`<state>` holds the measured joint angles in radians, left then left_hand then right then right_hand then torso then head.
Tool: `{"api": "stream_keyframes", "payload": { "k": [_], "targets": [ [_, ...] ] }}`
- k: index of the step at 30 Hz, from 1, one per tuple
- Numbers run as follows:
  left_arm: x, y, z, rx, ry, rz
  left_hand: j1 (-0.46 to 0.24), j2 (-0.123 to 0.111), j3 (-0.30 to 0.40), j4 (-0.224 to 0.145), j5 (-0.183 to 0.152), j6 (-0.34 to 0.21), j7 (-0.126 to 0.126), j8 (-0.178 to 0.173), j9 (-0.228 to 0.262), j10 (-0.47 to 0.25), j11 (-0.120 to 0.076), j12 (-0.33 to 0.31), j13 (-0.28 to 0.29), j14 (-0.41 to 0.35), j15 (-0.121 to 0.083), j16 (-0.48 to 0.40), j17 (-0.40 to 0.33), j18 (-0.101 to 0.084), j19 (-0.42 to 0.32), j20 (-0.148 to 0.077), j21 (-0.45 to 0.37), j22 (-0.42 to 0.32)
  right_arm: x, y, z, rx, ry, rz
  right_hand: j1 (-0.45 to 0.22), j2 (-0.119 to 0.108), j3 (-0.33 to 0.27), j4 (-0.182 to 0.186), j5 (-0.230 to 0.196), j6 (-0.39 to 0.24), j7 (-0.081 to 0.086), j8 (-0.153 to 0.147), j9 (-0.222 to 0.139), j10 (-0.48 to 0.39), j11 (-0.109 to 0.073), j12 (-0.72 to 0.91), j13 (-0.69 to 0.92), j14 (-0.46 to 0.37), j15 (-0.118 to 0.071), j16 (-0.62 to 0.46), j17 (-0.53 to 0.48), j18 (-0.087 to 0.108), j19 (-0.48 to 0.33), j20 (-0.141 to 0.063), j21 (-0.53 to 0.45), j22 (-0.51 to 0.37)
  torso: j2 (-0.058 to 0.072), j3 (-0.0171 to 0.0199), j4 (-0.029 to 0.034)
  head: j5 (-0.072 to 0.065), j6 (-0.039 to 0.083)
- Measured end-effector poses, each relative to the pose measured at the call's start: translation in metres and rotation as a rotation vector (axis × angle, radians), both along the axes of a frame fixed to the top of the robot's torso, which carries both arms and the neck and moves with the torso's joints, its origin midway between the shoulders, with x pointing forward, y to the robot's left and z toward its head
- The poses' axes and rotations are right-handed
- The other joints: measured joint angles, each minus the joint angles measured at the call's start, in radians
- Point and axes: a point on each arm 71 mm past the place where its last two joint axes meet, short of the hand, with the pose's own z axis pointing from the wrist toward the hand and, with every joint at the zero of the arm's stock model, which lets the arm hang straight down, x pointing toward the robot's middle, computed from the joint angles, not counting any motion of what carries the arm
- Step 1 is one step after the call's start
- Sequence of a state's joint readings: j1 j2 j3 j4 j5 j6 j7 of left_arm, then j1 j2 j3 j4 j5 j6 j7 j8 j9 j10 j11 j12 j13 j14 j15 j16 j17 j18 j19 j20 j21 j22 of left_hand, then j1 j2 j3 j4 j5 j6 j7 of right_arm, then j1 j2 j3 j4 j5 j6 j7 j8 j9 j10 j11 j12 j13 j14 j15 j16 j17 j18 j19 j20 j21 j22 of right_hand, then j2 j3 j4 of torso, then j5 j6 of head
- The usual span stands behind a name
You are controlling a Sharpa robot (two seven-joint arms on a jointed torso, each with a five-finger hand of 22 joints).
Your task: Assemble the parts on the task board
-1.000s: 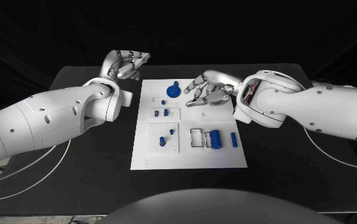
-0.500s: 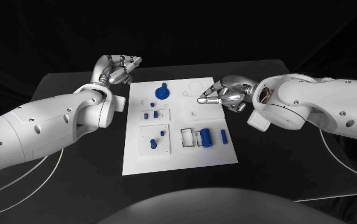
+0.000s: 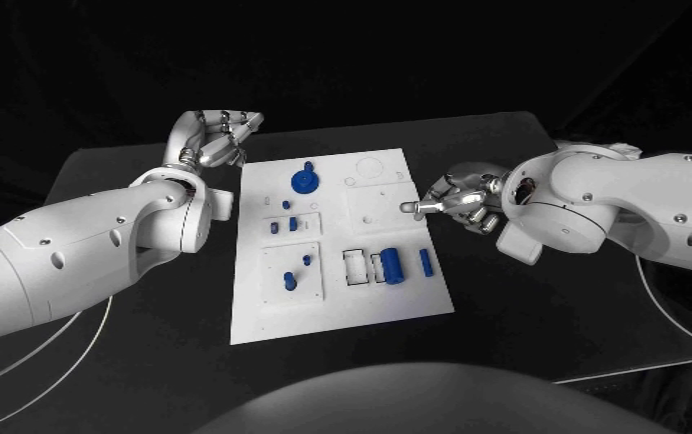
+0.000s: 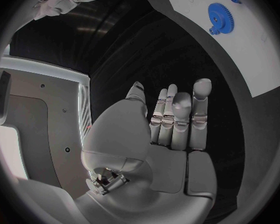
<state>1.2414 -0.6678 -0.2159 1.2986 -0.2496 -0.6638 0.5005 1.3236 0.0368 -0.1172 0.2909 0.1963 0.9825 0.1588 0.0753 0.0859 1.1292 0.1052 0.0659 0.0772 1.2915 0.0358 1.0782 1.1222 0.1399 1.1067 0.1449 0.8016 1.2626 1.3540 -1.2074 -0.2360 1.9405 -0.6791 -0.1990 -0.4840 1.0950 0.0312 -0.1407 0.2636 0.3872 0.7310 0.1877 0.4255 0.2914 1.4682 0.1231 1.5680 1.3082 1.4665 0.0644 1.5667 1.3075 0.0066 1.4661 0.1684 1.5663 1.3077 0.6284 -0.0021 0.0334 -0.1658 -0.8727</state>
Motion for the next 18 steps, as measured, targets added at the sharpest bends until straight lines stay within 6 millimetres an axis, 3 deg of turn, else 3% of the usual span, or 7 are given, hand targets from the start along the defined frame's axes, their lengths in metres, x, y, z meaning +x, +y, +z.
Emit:
{"api": "stream_keyframes", "payload": {
  "k": [6, 13, 18],
  "targets": [
    [0.000, 0.000, -0.001, 0.000, 0.001, 0.000, 0.000, 0.000, 0.000, 0.000, 0.000, 0.000, 0.000, 0.000, 0.000, 0.000, 0.000, 0.000, 0.000, 0.000, 0.000, 0.000, 0.000, 0.000, 0.000, 0.000, 0.000, 0.000, -0.003, 0.002, -0.010, -0.036, 0.067, -0.005, -0.003, 0.003, 0.019, -0.022, -0.019, -0.007, 0.004, 0.000, 0.019, 0.000, 0.000, 0.000, 0.000, 0.000, -0.011, 0.000, 0.000, 0.000, 0.000, -0.001, 0.000, 0.000, 0.000, 0.0007, 0.0008, -0.001, 0.000],
    [0.000, 0.000, -0.002, 0.001, 0.004, -0.001, 0.000, 0.000, 0.000, 0.000, 0.000, 0.000, 0.000, 0.000, 0.000, 0.000, 0.000, 0.000, 0.000, 0.000, 0.000, 0.000, 0.000, 0.000, 0.000, 0.000, 0.000, 0.000, -0.006, 0.008, -0.027, -0.052, 0.152, -0.006, 0.012, 0.004, 0.049, -0.055, -0.015, -0.086, -0.005, 0.016, 0.063, 0.000, 0.000, 0.000, 0.000, 0.000, -0.011, 0.000, 0.000, 0.000, 0.000, -0.008, 0.000, 0.000, -0.001, 0.0004, 0.0009, 0.002, 0.000],
    [0.000, 0.002, -0.002, 0.001, 0.005, 0.001, 0.000, 0.000, 0.000, 0.000, 0.000, 0.000, 0.000, 0.000, 0.000, 0.000, 0.000, 0.000, 0.000, 0.000, 0.000, 0.000, -0.001, 0.000, 0.000, 0.000, 0.000, 0.000, -0.009, 0.013, -0.037, -0.053, 0.212, -0.007, 0.012, 0.004, 0.063, -0.068, -0.015, -0.110, -0.010, 0.023, 0.081, 0.000, 0.000, 0.000, 0.000, 0.000, -0.011, 0.000, 0.000, 0.000, 0.000, -0.008, 0.000, 0.000, -0.001, -0.0007, 0.0014, 0.002, 0.000]
  ]
}}
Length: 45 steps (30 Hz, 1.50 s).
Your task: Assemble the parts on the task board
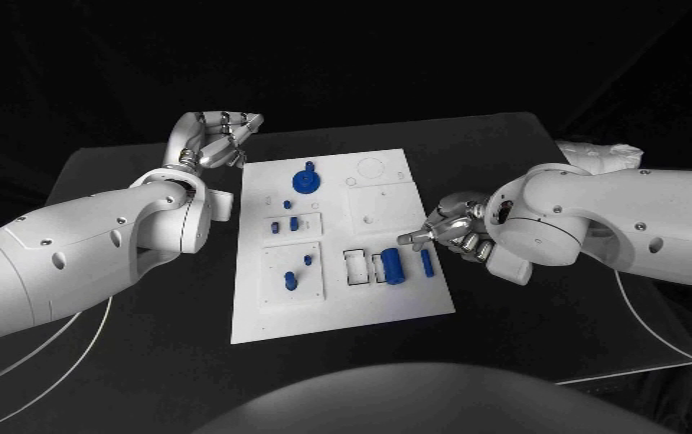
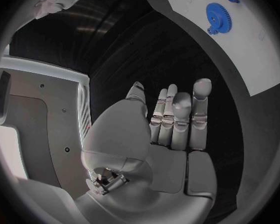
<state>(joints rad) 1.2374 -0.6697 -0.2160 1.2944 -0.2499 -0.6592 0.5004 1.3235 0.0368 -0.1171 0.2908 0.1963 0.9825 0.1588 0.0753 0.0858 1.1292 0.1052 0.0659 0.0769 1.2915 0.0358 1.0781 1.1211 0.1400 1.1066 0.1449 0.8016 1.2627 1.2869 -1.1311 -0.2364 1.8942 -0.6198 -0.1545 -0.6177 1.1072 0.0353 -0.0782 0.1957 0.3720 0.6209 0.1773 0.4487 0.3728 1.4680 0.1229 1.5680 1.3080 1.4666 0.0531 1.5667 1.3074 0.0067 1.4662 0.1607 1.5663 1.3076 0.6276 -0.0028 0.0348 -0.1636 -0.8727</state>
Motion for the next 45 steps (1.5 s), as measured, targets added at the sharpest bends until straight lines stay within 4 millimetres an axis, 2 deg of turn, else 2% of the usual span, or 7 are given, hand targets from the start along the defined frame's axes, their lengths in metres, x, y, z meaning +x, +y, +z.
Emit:
{"api": "stream_keyframes", "payload": {
  "k": [8, 16, 19, 25, 30, 40, 45],
  "targets": [
    [0.000, 0.001, 0.000, 0.001, 0.001, 0.002, 0.000, 0.000, 0.000, 0.000, 0.000, 0.000, 0.000, 0.000, 0.000, 0.000, 0.000, 0.000, 0.000, 0.000, 0.000, 0.000, 0.000, 0.000, 0.000, 0.000, 0.000, 0.000, -0.003, 0.007, -0.007, 0.002, 0.053, -0.005, 0.000, 0.000, 0.023, -0.017, 0.044, -0.036, -0.005, 0.008, 0.022, 0.000, 0.000, 0.000, 0.000, 0.000, 0.000, 0.000, 0.000, 0.000, 0.000, 0.000, 0.000, 0.000, 0.000, -0.0006, -0.0019, 0.001, 0.000],
    [0.000, 0.001, 0.000, 0.000, 0.001, 0.001, 0.000, 0.000, 0.000, 0.000, 0.000, 0.000, 0.000, 0.000, 0.000, 0.000, 0.000, 0.000, 0.000, 0.000, 0.000, 0.000, 0.000, 0.000, 0.000, 0.000, 0.000, 0.000, -0.005, 0.015, -0.012, 0.008, 0.086, -0.001, 0.045, -0.032, 0.093, -0.087, 0.045, -0.069, -0.009, 0.027, 0.053, 0.000, 0.000, 0.000, 0.000, 0.000, 0.000, 0.000, 0.000, 0.000, 0.000, 0.000, 0.000, 0.000, 0.001, 0.0001, -0.0017, 0.006, 0.000],
    [0.000, 0.002, 0.000, 0.000, 0.001, 0.001, 0.000, 0.000, 0.000, 0.000, 0.000, 0.000, 0.000, 0.000, 0.000, 0.000, 0.000, 0.000, 0.000, 0.000, 0.000, 0.000, 0.000, 0.000, 0.000, 0.000, 0.000, 0.001, -0.006, 0.018, -0.014, 0.010, 0.098, 0.000, 0.051, -0.037, 0.102, -0.102, 0.025, -0.081, -0.011, 0.027, 0.059, 0.000, 0.000, 0.000, 0.000, 0.000, 0.000, 0.000, 0.000, 0.000, 0.000, 0.000, 0.000, 0.000, 0.002, 0.0013, -0.0013, 0.008, 0.000],
    [0.000, 0.004, 0.000, 0.001, 0.002, 0.004, 0.000, 0.000, 0.000, 0.000, 0.000, 0.000, 0.000, 0.000, 0.000, 0.000, 0.000, 0.000, 0.000, 0.000, 0.000, 0.000, 0.000, 0.000, 0.000, 0.000, 0.000, 0.001, -0.008, 0.024, -0.019, 0.015, 0.118, 0.001, 0.057, -0.044, 0.124, -0.124, -0.022, -0.105, -0.014, 0.027, 0.058, 0.000, 0.000, 0.000, 0.000, 0.000, 0.000, 0.000, 0.000, 0.000, 0.000, 0.000, 0.000, 0.000, 0.002, 0.0013, -0.0008, 0.009, 0.000],
    [-0.001, 0.004, 0.000, 0.001, 0.002, 0.003, 0.000, 0.000, 0.000, 0.000, 0.000, 0.000, 0.000, 0.000, 0.000, 0.000, 0.000, 0.000, 0.000, 0.000, 0.000, 0.000, 0.000, 0.000, 0.000, 0.000, 0.000, 0.001, -0.008, 0.027, -0.022, 0.016, 0.127, -0.005, 0.057, -0.044, 0.137, -0.137, -0.047, -0.122, -0.016, 0.012, 0.044, -0.004, 0.004, 0.000, 0.000, 0.000, 0.000, 0.000, 0.000, 0.000, 0.000, 0.000, 0.000, 0.000, 0.002, 0.0012, -0.0009, 0.008, 0.000],
    [-0.001, 0.004, 0.000, 0.001, 0.002, 0.003, 0.000, 0.000, 0.000, 0.000, 0.000, 0.000, 0.000, 0.000, 0.000, 0.000, 0.000, 0.000, 0.000, 0.000, 0.000, 0.000, 0.000, 0.000, 0.000, 0.000, 0.000, 0.001, -0.005, 0.032, -0.026, 0.019, 0.128, -0.025, 0.070, -0.026, 0.163, -0.152, -0.104, -0.116, -0.020, 0.003, 0.027, -0.004, 0.011, 0.000, 0.000, 0.000, 0.008, 0.000, 0.001, 0.000, 0.000, 0.008, 0.000, 0.001, 0.001, 0.0002, -0.0007, 0.007, 0.000],
    [-0.001, 0.004, 0.000, 0.001, 0.003, 0.004, 0.000, 0.000, 0.000, 0.000, 0.000, 0.000, 0.000, 0.000, 0.000, 0.000, 0.000, 0.000, 0.000, 0.000, 0.000, 0.000, 0.000, 0.000, 0.000, 0.000, 0.000, 0.001, -0.003, 0.034, -0.027, 0.020, 0.126, -0.036, 0.060, -0.002, 0.173, -0.147, -0.147, -0.109, -0.021, 0.002, 0.028, -0.004, 0.011, 0.000, 0.000, 0.000, 0.008, 0.000, 0.001, 0.000, 0.000, 0.008, 0.000, 0.000, 0.001, 0.0002, -0.0007, 0.007, 0.000]
  ]
}}
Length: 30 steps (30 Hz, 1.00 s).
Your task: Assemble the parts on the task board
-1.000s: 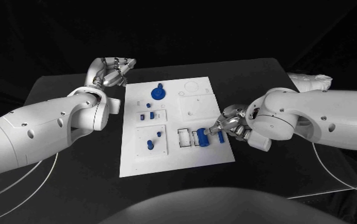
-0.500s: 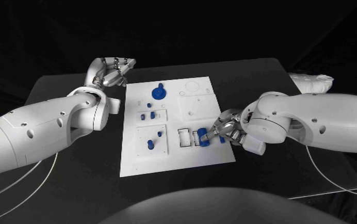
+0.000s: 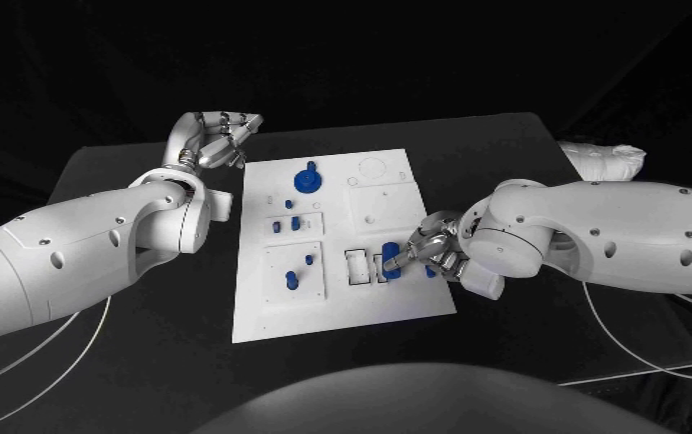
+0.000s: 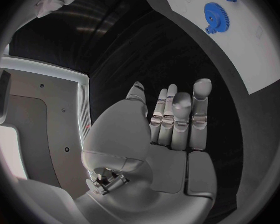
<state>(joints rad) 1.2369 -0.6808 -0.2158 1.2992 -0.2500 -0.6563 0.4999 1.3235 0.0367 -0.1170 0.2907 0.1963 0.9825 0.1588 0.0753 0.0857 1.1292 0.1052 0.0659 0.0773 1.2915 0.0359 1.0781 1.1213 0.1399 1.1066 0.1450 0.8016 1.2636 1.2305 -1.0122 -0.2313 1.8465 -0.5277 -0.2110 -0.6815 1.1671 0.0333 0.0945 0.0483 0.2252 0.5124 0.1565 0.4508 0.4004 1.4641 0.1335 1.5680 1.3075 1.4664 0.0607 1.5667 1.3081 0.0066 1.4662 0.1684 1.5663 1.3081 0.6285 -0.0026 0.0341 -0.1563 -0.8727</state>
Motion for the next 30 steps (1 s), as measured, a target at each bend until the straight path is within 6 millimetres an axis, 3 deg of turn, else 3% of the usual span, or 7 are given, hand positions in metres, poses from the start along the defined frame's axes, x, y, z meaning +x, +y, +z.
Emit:
{"api": "stream_keyframes", "payload": {
  "k": [6, 15, 21, 22, 24, 29, 30],
  "targets": [
    [0.0000, 0.0001, 0.0000, 0.000, 0.000, 0.000, 0.000, 0.000, 0.000, 0.000, 0.000, 0.000, 0.000, 0.000, 0.000, 0.000, 0.000, 0.000, 0.000, 0.000, 0.000, 0.000, 0.000, 0.000, 0.000, 0.000, 0.000, 0.000, 0.0021, 0.0002, -0.0011, 0.000, -0.004, -0.012, -0.034, 0.034, 0.006, 0.021, -0.025, 0.010, 0.001, 0.000, 0.001, 0.000, 0.000, 0.000, 0.000, 0.000, 0.000, 0.000, 0.000, 0.000, 0.000, 0.000, 0.000, 0.000, 0.000, -0.0001, -0.0004, -0.001, 0.000],
    [0.0002, 0.0004, -0.0001, 0.000, 0.001, 0.000, 0.000, 0.000, 0.000, 0.000, 0.000, 0.000, 0.000, 0.000, 0.000, 0.000, 0.000, 0.000, 0.000, 0.000, 0.000, 0.000, 0.000, 0.000, 0.000, 0.000, 0.000, 0.000, 0.0042, -0.0003, -0.0016, 0.000, -0.009, -0.020, -0.068, 0.020, -0.010, 0.040, -0.025, 0.016, 0.002, 0.000, 0.002, 0.000, 0.000, 0.000, 0.000, 0.000, 0.007, 0.000, 0.000, 0.000, 0.000, 0.007, 0.000, 0.000, 0.000, -0.0001, -0.0007, -0.005, 0.000],
    [0.0002, 0.0004, -0.0002, 0.000, 0.002, -0.001, 0.000, 0.000, 0.000, 0.000, 0.000, 0.000, 0.000, 0.000, 0.000, 0.000, 0.000, 0.000, 0.000, 0.000, 0.000, 0.000, 0.000, 0.000, 0.000, 0.000, 0.000, 0.000, 0.0056, -0.0003, -0.0027, -0.002, -0.010, -0.022, -0.076, 0.013, -0.020, 0.042, -0.032, 0.018, 0.004, 0.000, 0.074, 0.000, 0.000, 0.000, 0.000, 0.000, 0.007, 0.000, 0.000, 0.000, 0.000, 0.007, 0.000, 0.000, 0.000, -0.0001, -0.0007, -0.006, 0.000],
    [0.0002, 0.0004, -0.0002, 0.000, 0.002, -0.001, 0.000, 0.000, 0.000, 0.000, 0.000, 0.000, 0.000, 0.000, 0.000, 0.000, 0.000, 0.000, 0.000, 0.000, 0.000, 0.000, 0.000, 0.000, 0.000, 0.000, 0.000, 0.000, 0.0060, -0.0005, -0.0028, -0.002, -0.010, -0.022, -0.076, 0.013, -0.020, 0.042, -0.032, 0.018, 0.004, 0.000, 0.108, 0.000, 0.000, 0.000, 0.000, 0.000, 0.007, 0.000, 0.000, 0.000, 0.000, 0.007, 0.000, 0.000, 0.000, 0.0000, -0.0007, -0.007, 0.000],
    [0.0003, 0.0005, -0.0002, 0.000, 0.002, -0.001, 0.000, 0.000, 0.000, 0.000, 0.000, 0.000, 0.000, 0.000, 0.000, 0.000, 0.000, 0.000, 0.000, 0.000, 0.000, 0.000, 0.000, 0.000, 0.000, 0.000, 0.000, 0.000, 0.0065, -0.0004, -0.0031, -0.003, -0.011, -0.022, -0.081, 0.008, -0.023, 0.044, -0.036, 0.017, 0.004, 0.000, 0.111, 0.000, 0.000, 0.000, 0.000, 0.000, 0.007, 0.000, 0.000, 0.000, 0.000, 0.007, 0.000, 0.000, 0.000, 0.0000, -0.0007, -0.007, 0.000],
    [0.0004, 0.0006, -0.0003, 0.000, 0.002, -0.001, 0.000, 0.000, 0.000, 0.000, 0.000, 0.000, 0.000, 0.000, 0.000, 0.000, 0.000, 0.000, 0.000, 0.000, 0.000, 0.000, 0.000, 0.000, 0.000, 0.000, 0.000, 0.000, 0.0078, -0.0007, -0.0042, -0.006, -0.011, -0.024, -0.101, 0.003, -0.035, 0.048, -0.036, 0.009, -0.004, 0.000, 0.218, 0.004, 0.003, 0.000, 0.000, 0.000, 0.007, 0.000, 0.000, 0.000, 0.000, 0.007, 0.000, 0.000, 0.000, 0.0001, -0.0007, -0.008, 0.000],
    [0.0004, 0.0007, -0.0003, 0.000, 0.003, -0.001, 0.000, 0.000, 0.000, 0.000, 0.000, 0.000, 0.000, 0.000, 0.000, 0.000, 0.000, 0.000, 0.000, 0.000, 0.000, 0.000, 0.000, 0.000, 0.000, 0.000, 0.000, 0.000, 0.0082, -0.0007, -0.0044, -0.007, -0.011, -0.024, -0.105, 0.002, -0.038, 0.051, -0.036, 0.009, -0.004, 0.000, 0.218, 0.004, 0.003, 0.000, 0.000, 0.000, 0.007, 0.000, 0.000, 0.000, 0.000, 0.007, 0.000, 0.000, 0.000, 0.0002, -0.0007, -0.008, 0.000]
  ]
}}
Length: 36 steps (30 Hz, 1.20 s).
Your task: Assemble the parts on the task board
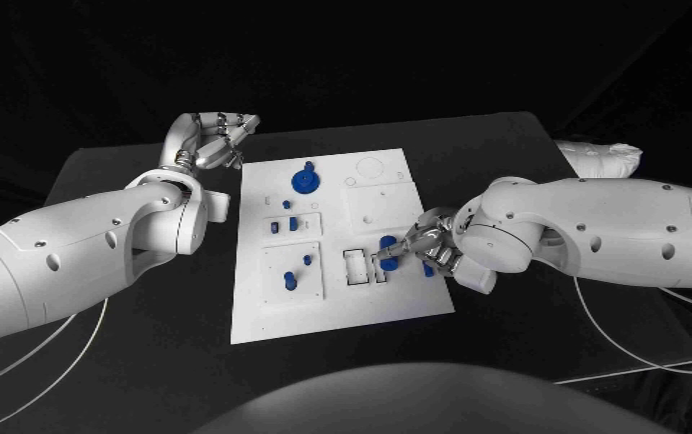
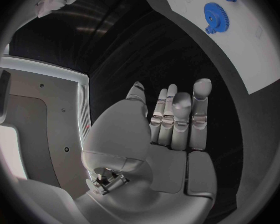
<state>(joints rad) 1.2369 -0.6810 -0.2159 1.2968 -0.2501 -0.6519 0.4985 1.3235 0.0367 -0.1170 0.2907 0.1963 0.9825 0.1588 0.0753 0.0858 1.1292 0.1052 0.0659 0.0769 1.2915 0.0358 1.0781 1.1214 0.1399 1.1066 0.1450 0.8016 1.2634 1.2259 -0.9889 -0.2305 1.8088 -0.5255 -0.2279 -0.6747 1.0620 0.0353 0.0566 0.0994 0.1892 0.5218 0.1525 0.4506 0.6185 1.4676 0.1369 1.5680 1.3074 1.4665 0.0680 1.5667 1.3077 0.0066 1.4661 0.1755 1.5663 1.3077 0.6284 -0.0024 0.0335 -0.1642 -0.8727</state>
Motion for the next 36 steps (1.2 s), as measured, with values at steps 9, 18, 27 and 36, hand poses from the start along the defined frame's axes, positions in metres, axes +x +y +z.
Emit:
{"api": "stream_keyframes", "payload": {
  "k": [9, 18, 27, 36],
  "targets": [
    [0.0001, 0.0002, -0.0001, 0.000, 0.001, 0.000, 0.004, 0.004, -0.003, 0.003, 0.000, 0.000, 0.000, 0.000, 0.001, 0.000, 0.000, 0.000, 0.000, 0.000, 0.000, 0.000, 0.000, 0.000, 0.000, 0.000, 0.000, 0.000, 0.0026, 0.0006, -0.0004, -0.003, -0.004, -0.001, -0.025, 0.053, 0.012, 0.025, 0.010, 0.001, 0.001, 0.000, 0.030, -0.004, 0.004, 0.000, 0.000, 0.000, 0.007, 0.000, 0.000, 0.000, 0.000, 0.007, 0.000, 0.000, 0.000, 0.0000, 0.0005, -0.002, 0.000],
    [0.0001, 0.0002, -0.0002, 0.000, 0.001, -0.001, 0.004, 0.004, -0.003, 0.003, 0.000, 0.000, 0.000, 0.000, 0.001, 0.000, 0.000, 0.000, 0.001, 0.000, 0.000, 0.000, 0.000, 0.000, 0.000, 0.000, 0.000, 0.000, 0.0038, 0.0030, 0.0009, 0.003, -0.016, 0.006, 0.043, 0.115, 0.158, -0.056, 0.100, 0.038, 0.014, -0.031, 0.030, -0.003, 0.004, 0.000, 0.001, 0.000, 0.007, 0.000, 0.000, 0.000, 0.000, 0.007, 0.000, 0.000, 0.000, -0.0001, 0.0007, 0.000, 0.000],
    [0.0001, 0.0001, -0.0002, 0.000, 0.002, -0.002, 0.004, 0.004, -0.003, 0.003, 0.000, 0.000, 0.000, 0.000, 0.001, 0.000, 0.000, 0.000, 0.001, 0.000, 0.000, 0.000, 0.000, 0.000, 0.000, 0.000, 0.000, 0.000, 0.0031, 0.0033, 0.0014, 0.002, -0.033, 0.006, 0.080, 0.078, 0.196, -0.079, 0.092, 0.097, 0.024, -0.032, -0.097, -0.003, 0.004, 0.000, 0.001, 0.000, 0.000, 0.000, 0.000, 0.000, 0.000, 0.007, 0.000, 0.000, 0.001, 0.0000, 0.0007, 0.000, 0.000],
    [0.0000, 0.0010, -0.0002, 0.000, 0.002, -0.001, 0.004, 0.004, -0.003, 0.003, 0.000, 0.000, 0.000, 0.000, 0.001, 0.000, 0.000, 0.000, 0.000, 0.000, 0.000, 0.000, 0.000, 0.000, 0.000, 0.000, 0.000, 0.000, -0.0019, 0.0012, 0.0034, 0.016, -0.048, -0.012, 0.086, 0.072, 0.253, -0.133, 0.074, 0.132, 0.027, -0.031, -0.329, -0.003, 0.004, 0.000, 0.001, 0.000, 0.000, 0.000, 0.000, 0.000, 0.000, -0.001, 0.000, 0.000, 0.001, 0.0001, 0.0005, 0.004, 0.000]
  ]
}}
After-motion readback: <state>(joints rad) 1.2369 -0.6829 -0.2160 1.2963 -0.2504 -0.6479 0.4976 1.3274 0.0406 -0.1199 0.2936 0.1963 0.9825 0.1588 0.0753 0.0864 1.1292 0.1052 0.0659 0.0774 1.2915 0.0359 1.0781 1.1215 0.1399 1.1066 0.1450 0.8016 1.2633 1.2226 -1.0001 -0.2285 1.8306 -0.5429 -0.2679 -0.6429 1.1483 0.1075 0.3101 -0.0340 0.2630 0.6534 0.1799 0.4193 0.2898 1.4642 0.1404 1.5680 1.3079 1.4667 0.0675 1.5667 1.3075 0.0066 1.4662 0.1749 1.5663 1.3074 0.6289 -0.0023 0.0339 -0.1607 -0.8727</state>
